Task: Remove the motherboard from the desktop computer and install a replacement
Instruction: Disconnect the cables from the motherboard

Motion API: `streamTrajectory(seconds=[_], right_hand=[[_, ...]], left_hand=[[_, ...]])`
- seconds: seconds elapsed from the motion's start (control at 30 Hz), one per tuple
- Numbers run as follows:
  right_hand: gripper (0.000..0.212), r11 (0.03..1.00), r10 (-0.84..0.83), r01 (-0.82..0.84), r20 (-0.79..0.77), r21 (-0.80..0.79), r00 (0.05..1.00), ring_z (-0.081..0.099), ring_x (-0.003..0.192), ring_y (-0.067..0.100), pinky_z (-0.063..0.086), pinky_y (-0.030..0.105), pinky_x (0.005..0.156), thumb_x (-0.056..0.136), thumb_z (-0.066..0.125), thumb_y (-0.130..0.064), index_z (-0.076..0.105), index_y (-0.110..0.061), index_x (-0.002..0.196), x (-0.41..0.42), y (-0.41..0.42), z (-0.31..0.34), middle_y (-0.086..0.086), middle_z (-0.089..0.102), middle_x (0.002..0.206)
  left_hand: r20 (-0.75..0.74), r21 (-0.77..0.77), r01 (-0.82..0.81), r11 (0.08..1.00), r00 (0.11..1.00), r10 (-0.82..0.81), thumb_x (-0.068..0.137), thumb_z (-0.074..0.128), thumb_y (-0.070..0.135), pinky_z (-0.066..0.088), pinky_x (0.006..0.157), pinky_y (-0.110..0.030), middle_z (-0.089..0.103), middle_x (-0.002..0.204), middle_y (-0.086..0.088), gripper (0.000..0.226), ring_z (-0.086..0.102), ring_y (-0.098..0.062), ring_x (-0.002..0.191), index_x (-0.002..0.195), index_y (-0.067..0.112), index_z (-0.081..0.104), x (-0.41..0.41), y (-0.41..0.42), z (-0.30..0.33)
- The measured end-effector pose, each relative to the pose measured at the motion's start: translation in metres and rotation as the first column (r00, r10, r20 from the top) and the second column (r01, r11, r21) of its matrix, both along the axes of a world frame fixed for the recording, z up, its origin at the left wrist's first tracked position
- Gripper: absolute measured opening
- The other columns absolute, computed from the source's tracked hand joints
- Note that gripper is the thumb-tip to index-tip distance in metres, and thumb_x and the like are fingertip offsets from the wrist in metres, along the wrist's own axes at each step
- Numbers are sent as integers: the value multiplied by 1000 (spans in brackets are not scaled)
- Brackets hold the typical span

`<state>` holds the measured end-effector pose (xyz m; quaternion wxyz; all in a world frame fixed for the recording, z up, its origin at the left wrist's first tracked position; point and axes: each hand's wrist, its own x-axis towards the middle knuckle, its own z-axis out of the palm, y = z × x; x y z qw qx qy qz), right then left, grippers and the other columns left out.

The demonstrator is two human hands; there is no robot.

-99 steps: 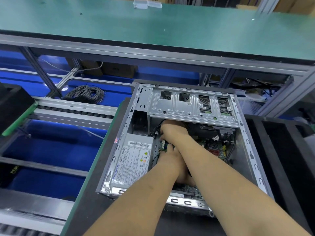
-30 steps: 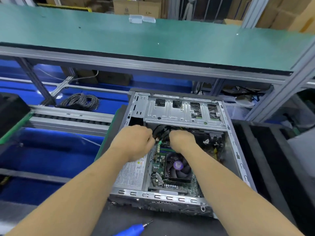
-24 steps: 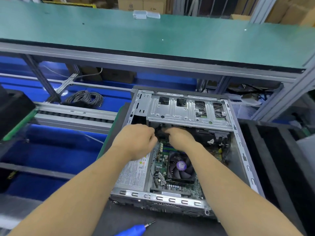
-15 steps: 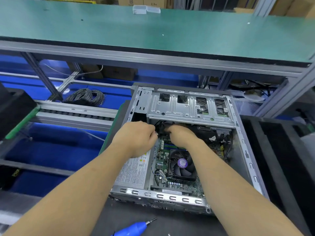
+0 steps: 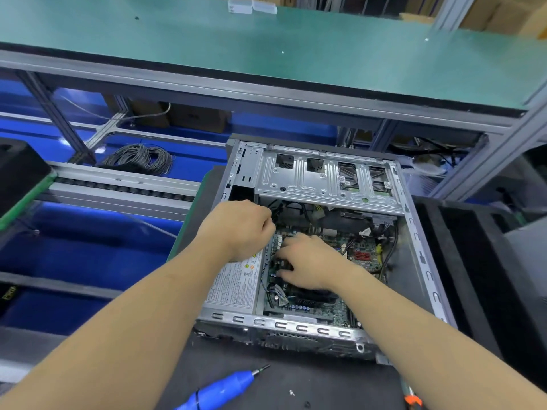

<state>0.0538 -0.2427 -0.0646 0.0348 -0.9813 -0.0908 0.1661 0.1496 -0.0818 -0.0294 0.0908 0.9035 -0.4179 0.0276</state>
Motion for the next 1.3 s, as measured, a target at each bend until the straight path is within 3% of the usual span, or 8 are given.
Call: streamTrajectory(seconds=[0.2, 0.33, 0.53, 0.8, 0.9, 1.0, 1.13, 1.3], right_hand=[[6, 994, -85, 86, 16, -67, 996, 59, 90, 31, 41, 37, 77, 86, 57, -11, 52, -14, 89, 23, 29, -11, 6, 56, 88], [12, 980, -200, 200, 17, -2, 980, 56, 78, 31, 42, 34, 60, 87, 56, -5, 46, -12, 85, 32, 31, -16, 9, 55, 89], [21, 979, -202, 201, 33, 28, 979, 46, 69, 30, 39, 34, 59, 82, 51, 4, 43, -12, 72, 28, 28, -16, 4, 35, 69], [30, 972, -219, 213, 61, 99, 974, 48, 66, 32, 32, 32, 53, 79, 52, 3, 36, -12, 59, 25, 27, -12, 7, 40, 64], [14, 947, -279, 249, 135, 203, 951, 56, 74, 36, 43, 36, 59, 80, 50, 1, 54, -7, 69, 22, 19, -8, 9, 53, 71], [20, 912, -336, 267, 193, 310, 922, 59, 93, 23, 51, 36, 81, 91, 56, -10, 73, -11, 101, 15, 2, 1, 4, 63, 98], [36, 878, -383, 272, 237, 394, 893, 52, 92, 15, 48, 34, 86, 90, 67, -16, 67, -24, 125, 10, -7, 12, -4, 54, 100], [33, 861, -382, 305, 122, 406, 916, 57, 104, 16, 48, 35, 94, 92, 68, -23, 67, -24, 125, -4, -18, 20, -4, 59, 115]], left_hand=[[-2, -9, -1, 1000, 1000, 1, 95, 36, 34, 29, 51, -32, 49, 59, 5, 35, 41, -9, 54, 65, 19, 44, 0, 0, -1], [6, -27, -3, 1000, 1000, 3, 93, 37, 35, 24, 50, -30, 48, 58, 5, 35, 39, -8, 54, 62, 20, 43, 1, -1, -3], [21, -35, -10, 999, 1000, 10, 92, 35, 38, 30, 49, -29, 48, 56, 3, 37, 45, -13, 51, 61, 19, 43, 1, -1, -4], [30, -47, 4, 999, 1000, -2, 91, 33, 40, 32, 48, -28, 49, 54, 4, 39, 46, -14, 49, 60, 19, 44, 1, -1, -4], [40, -47, 5, 999, 999, -3, 90, 31, 41, 32, 48, -28, 48, 53, 3, 40, 46, -14, 48, 59, 20, 44, 2, -1, -5], [32, -45, 4, 999, 999, -3, 90, 30, 42, 33, 47, -28, 48, 52, 2, 40, 45, -15, 46, 59, 20, 43, 2, -2, -5], [31, -40, 16, 999, 999, -15, 88, 26, 43, 34, 47, -29, 48, 52, 2, 41, 47, -16, 48, 58, 20, 42, 2, -2, -4], [33, -14, 17, 1000, 999, -17, 89, 28, 42, 35, 48, -29, 50, 53, 1, 40, 49, -18, 49, 59, 20, 43, 4, -2, -4]])
